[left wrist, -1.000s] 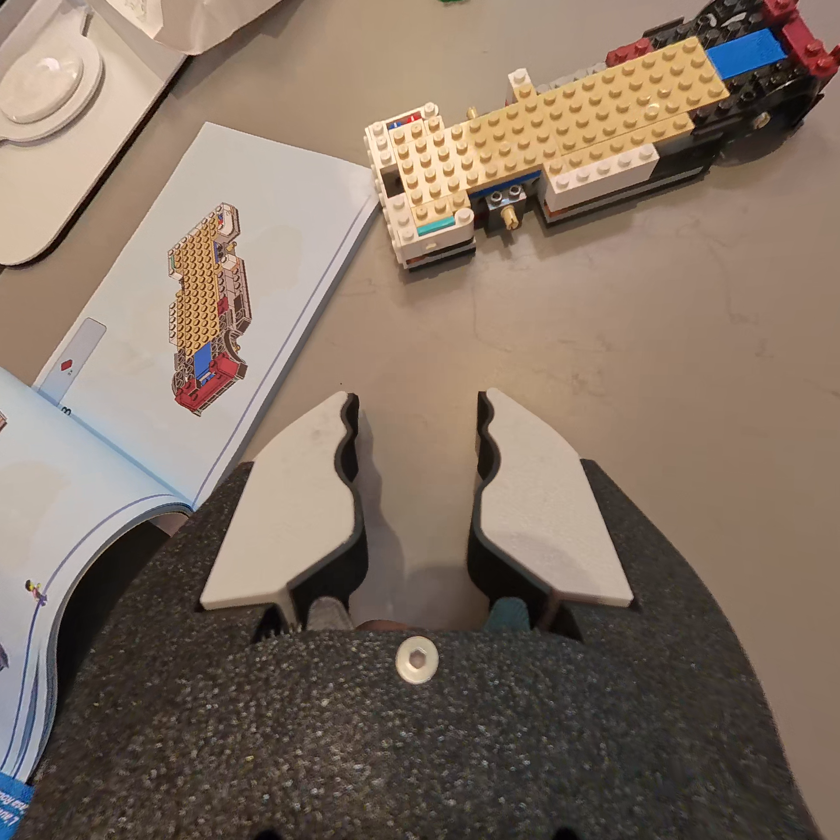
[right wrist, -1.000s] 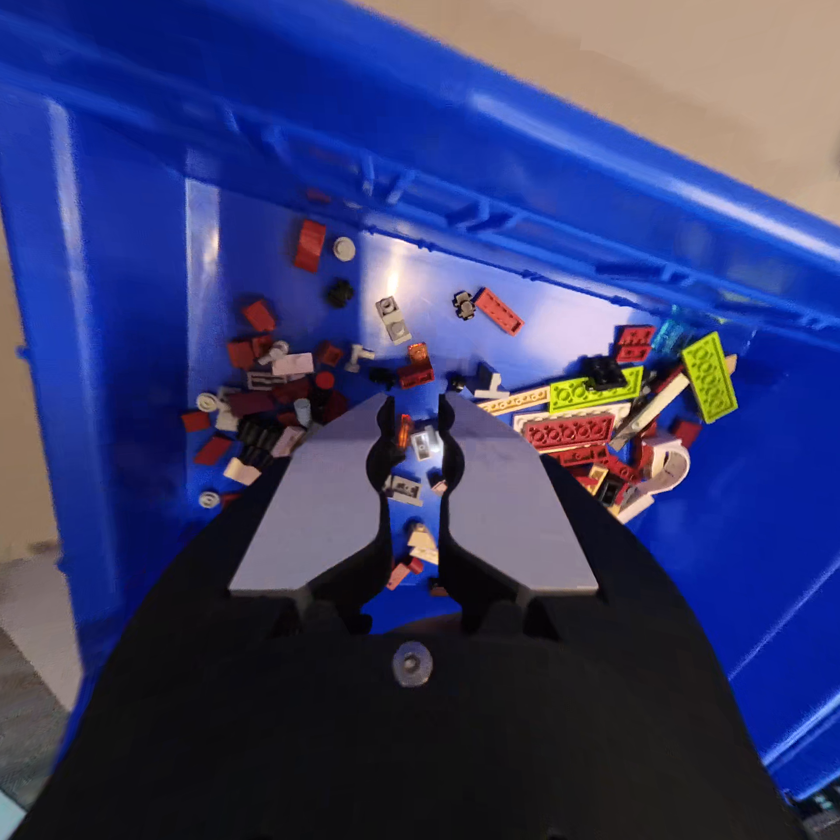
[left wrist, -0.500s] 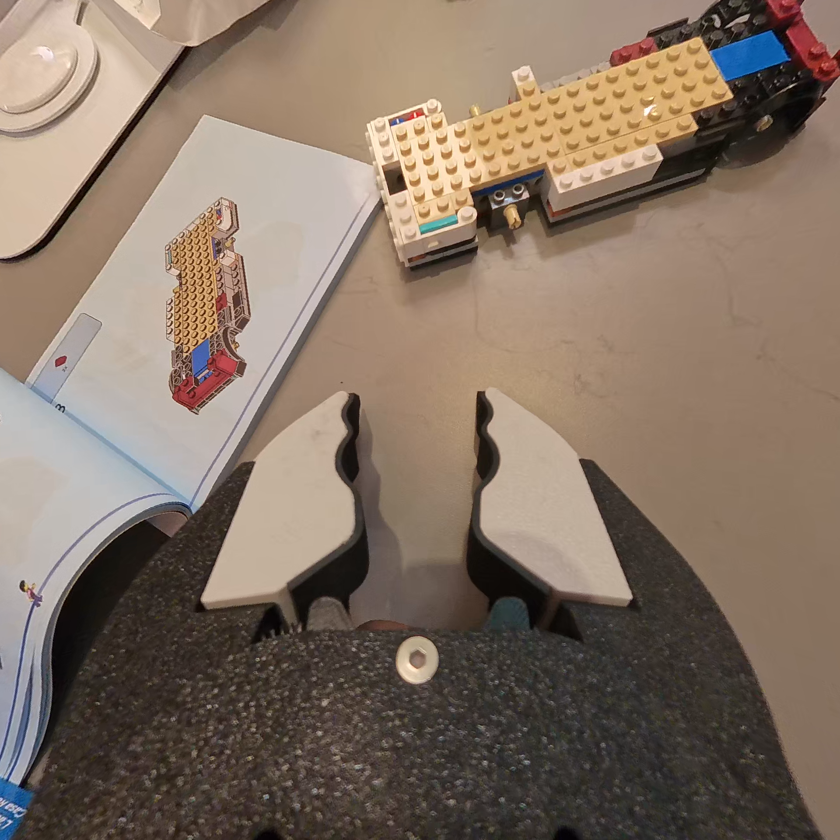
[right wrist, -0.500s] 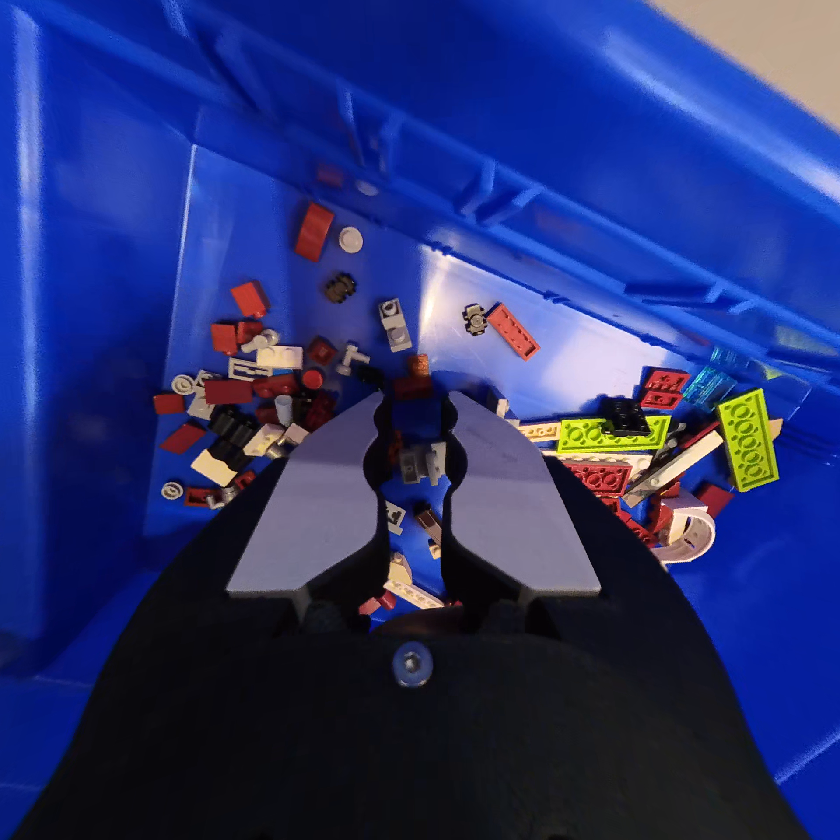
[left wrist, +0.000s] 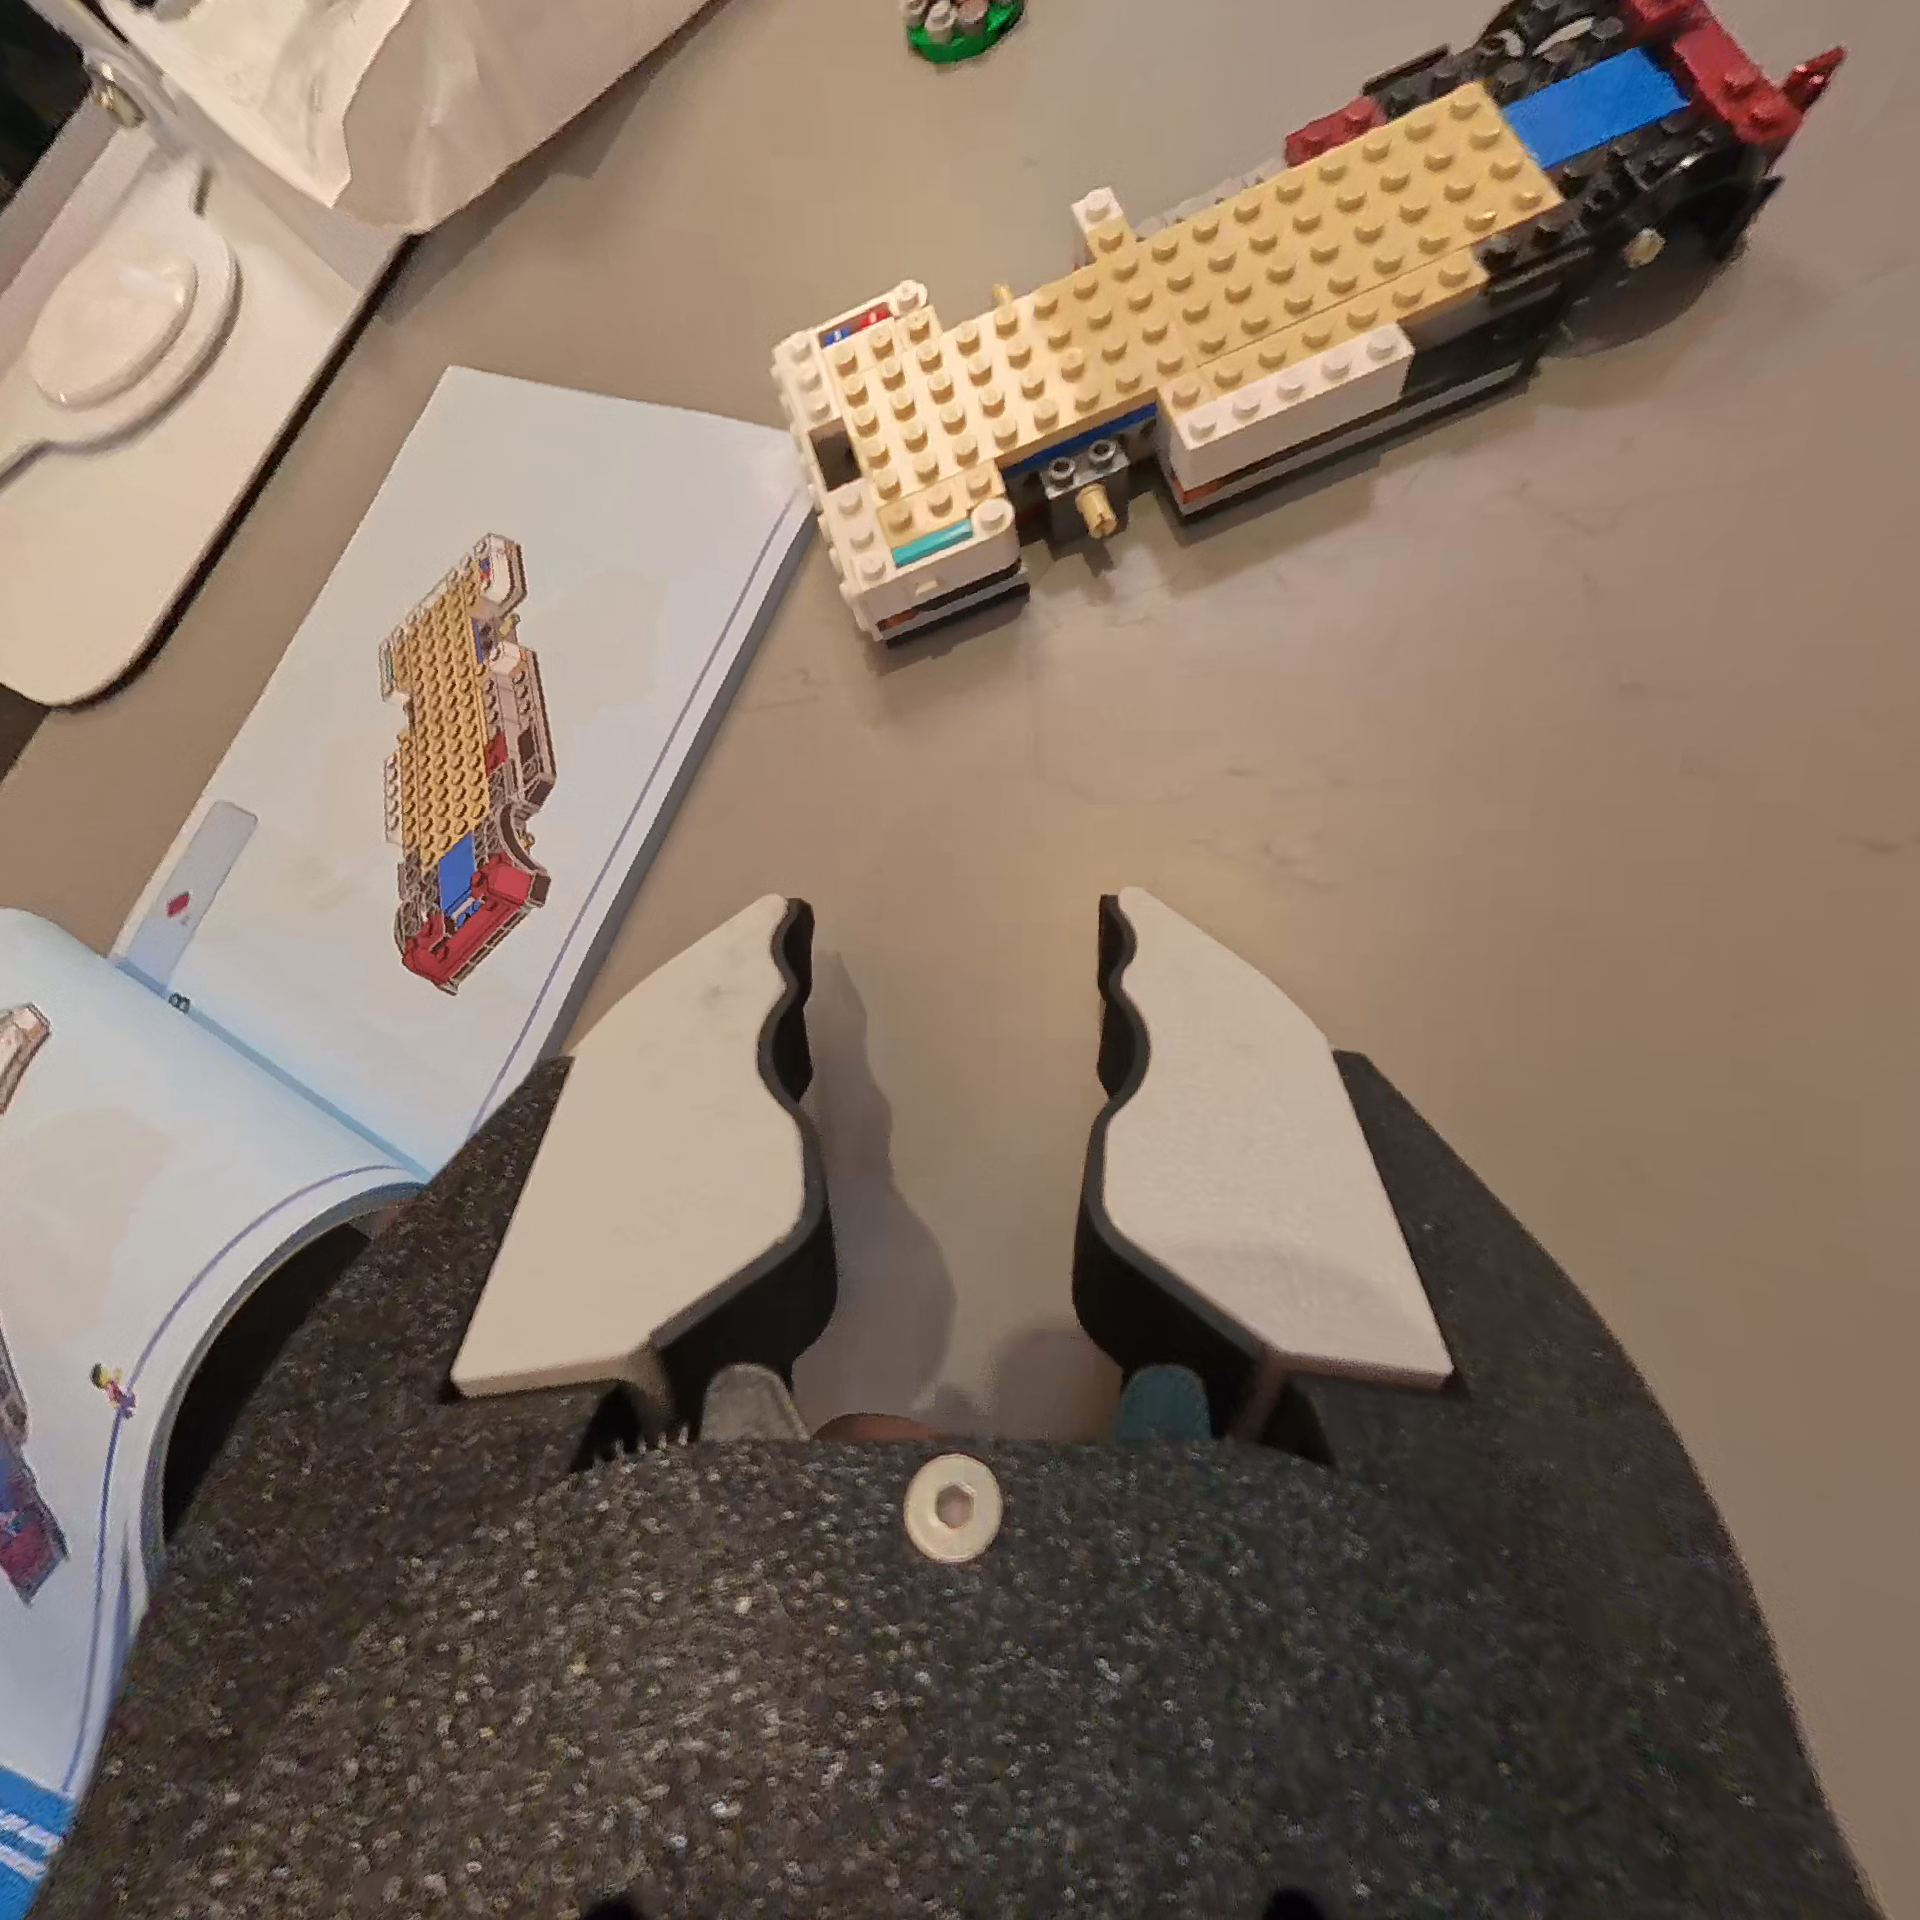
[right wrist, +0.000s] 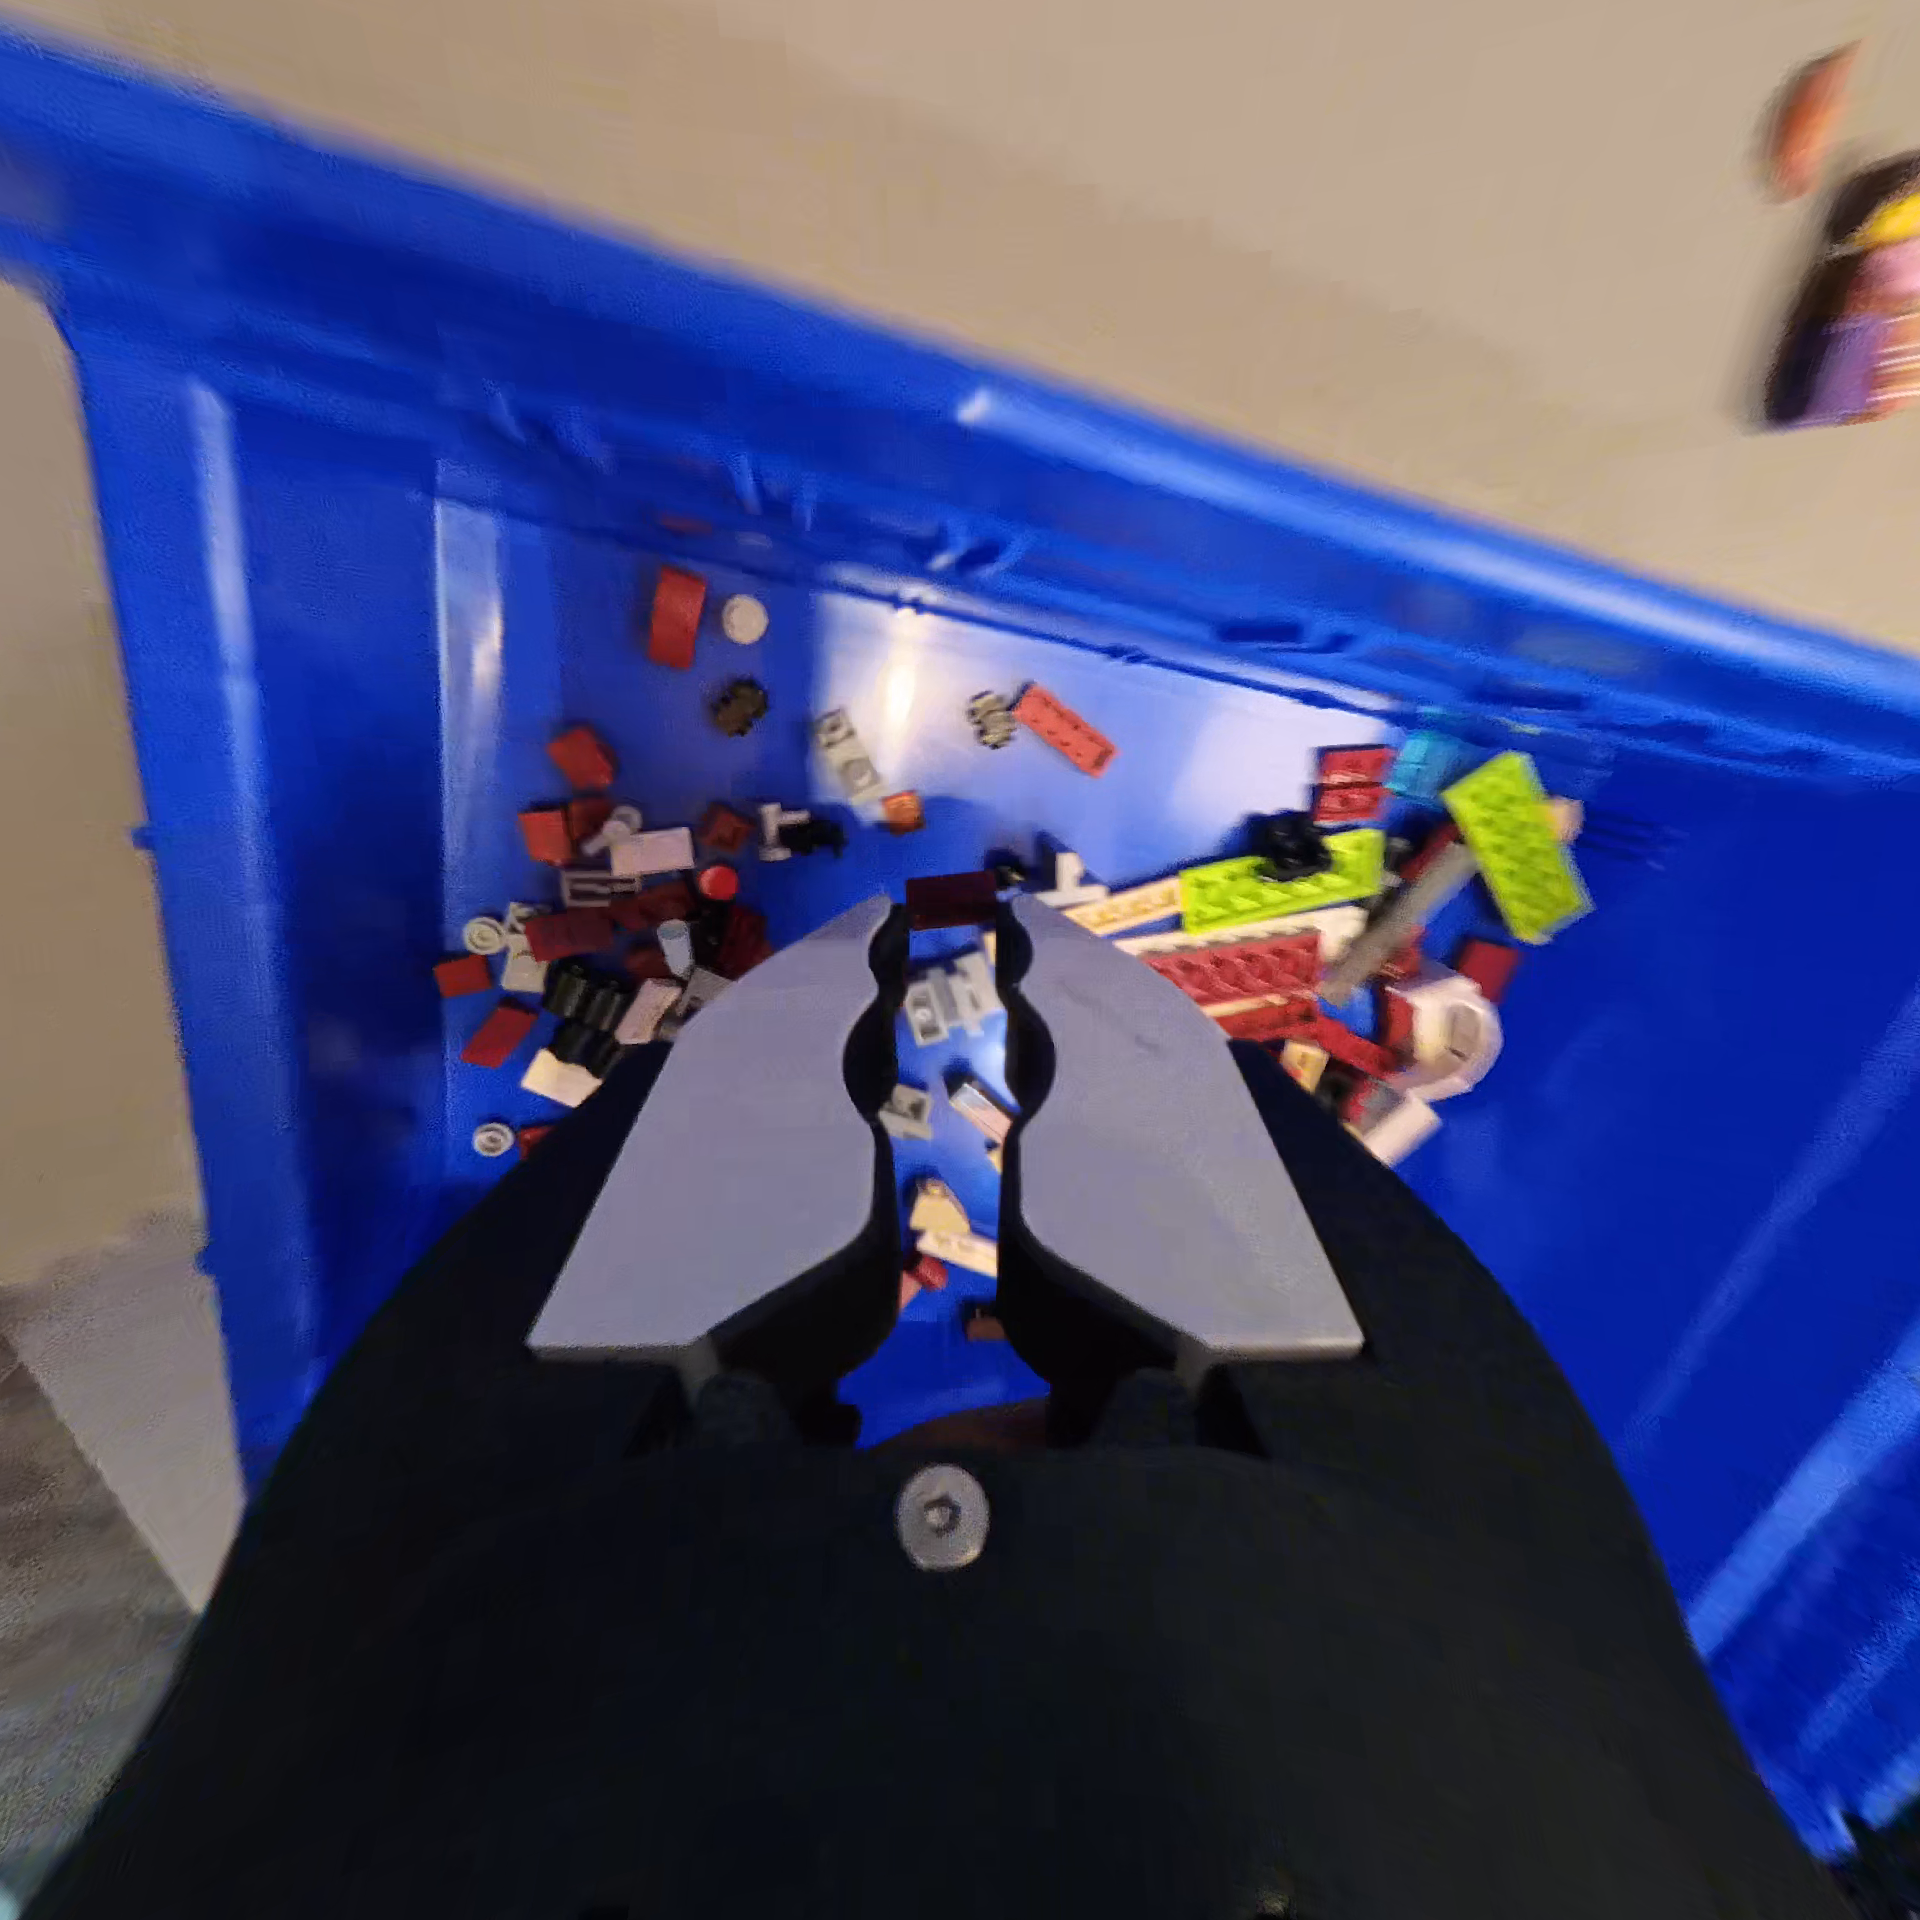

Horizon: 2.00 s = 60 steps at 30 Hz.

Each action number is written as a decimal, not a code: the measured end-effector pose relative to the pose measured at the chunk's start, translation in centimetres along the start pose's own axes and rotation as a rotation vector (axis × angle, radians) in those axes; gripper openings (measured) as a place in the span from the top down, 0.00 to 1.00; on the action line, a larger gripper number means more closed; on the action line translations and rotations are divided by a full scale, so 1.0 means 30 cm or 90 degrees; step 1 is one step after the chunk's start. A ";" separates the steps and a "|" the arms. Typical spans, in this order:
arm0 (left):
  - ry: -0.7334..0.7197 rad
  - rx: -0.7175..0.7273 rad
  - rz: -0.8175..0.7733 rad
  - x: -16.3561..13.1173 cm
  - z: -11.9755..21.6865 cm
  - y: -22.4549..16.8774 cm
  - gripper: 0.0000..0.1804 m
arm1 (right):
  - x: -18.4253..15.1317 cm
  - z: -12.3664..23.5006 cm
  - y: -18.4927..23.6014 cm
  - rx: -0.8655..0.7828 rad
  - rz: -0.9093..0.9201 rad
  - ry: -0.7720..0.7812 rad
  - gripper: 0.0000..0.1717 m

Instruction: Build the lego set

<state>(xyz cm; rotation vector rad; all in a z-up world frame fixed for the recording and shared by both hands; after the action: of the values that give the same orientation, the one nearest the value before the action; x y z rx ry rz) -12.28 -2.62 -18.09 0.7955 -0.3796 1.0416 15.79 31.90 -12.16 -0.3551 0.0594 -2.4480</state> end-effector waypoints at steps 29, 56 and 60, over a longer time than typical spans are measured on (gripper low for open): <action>-0.075 -0.015 -0.182 0.060 0.039 -0.135 0.71 | 0.720 -0.289 0.456 0.105 -0.185 -0.208 0.89; -0.109 -0.028 -0.104 0.079 0.044 -0.122 0.71 | 0.576 -0.285 0.349 -0.047 -0.465 -0.283 0.59; -0.120 -0.068 -0.112 0.078 0.049 -0.136 0.71 | 0.613 -0.289 0.417 0.019 -0.415 -0.299 0.61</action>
<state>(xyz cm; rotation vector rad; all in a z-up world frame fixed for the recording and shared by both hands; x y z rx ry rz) -7.47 -3.34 -17.27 0.8182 -0.5123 0.7775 7.28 10.30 -17.76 -1.0631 -0.3443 -2.9108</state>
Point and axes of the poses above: each gripper's, where its closed fingertips meet, z back along the fingers, x out of its top, y = z × x across the jaws, the point moved 8 cm from there along z, back along the fingers, and after that the axes turned 15 degrees about -z, right-handed, at the moved point
